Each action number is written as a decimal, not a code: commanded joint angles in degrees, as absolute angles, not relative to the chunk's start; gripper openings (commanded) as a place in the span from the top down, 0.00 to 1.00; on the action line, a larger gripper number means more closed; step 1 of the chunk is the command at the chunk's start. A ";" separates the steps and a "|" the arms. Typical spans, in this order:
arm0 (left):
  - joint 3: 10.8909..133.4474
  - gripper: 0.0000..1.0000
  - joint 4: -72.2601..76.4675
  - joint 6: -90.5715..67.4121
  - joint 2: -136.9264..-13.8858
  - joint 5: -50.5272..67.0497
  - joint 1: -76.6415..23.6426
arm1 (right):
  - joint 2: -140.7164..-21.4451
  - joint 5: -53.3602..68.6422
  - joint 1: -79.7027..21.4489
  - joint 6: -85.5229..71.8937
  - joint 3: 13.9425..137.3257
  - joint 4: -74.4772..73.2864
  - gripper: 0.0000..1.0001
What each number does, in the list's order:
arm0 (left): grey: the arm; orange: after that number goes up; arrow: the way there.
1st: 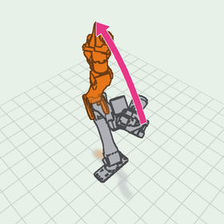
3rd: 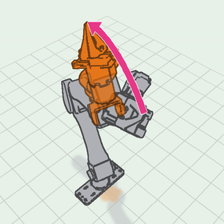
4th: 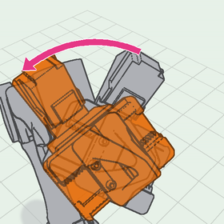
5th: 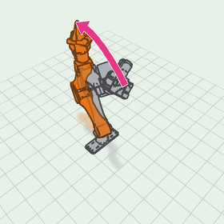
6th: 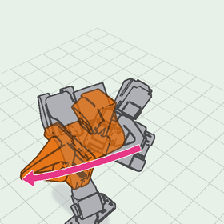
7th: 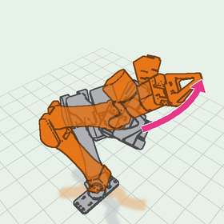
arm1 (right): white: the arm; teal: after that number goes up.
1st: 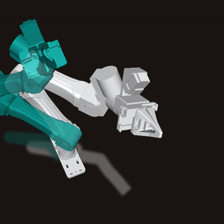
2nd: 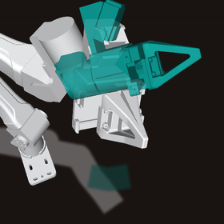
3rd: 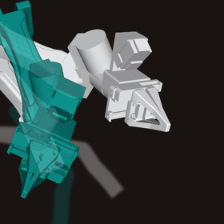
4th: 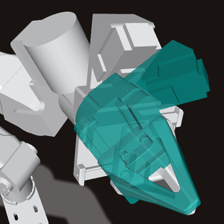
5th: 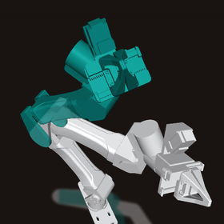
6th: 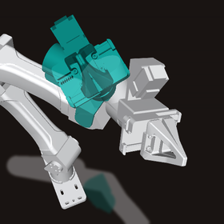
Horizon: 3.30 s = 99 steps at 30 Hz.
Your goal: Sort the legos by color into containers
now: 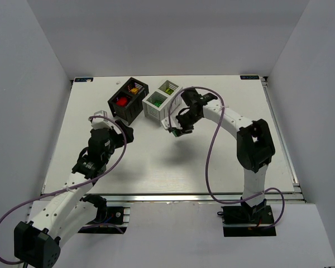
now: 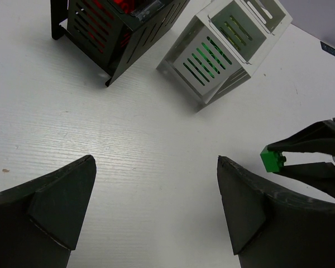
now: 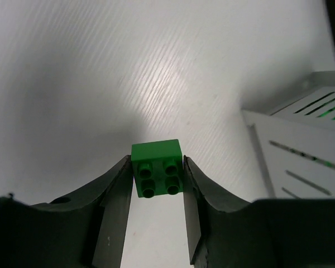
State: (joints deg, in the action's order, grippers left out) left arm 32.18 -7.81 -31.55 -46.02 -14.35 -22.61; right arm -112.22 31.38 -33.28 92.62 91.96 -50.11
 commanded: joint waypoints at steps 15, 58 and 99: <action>30.76 0.02 -9.75 -33.93 -42.37 -16.26 -22.32 | -110.21 31.65 -35.51 17.95 101.51 -8.36 0.95; 29.53 0.02 -11.34 -34.54 -40.08 -18.63 -22.32 | -124.01 15.03 -34.98 13.18 107.05 0.79 0.52; 45.26 0.02 -16.88 -35.24 -48.78 -13.01 -22.32 | -72.07 -14.67 -28.56 9.05 62.06 -9.49 0.11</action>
State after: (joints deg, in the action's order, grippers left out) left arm 42.68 -16.75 -35.38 -48.49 -14.28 -22.61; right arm -73.36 -7.64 -28.51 9.76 63.11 -11.94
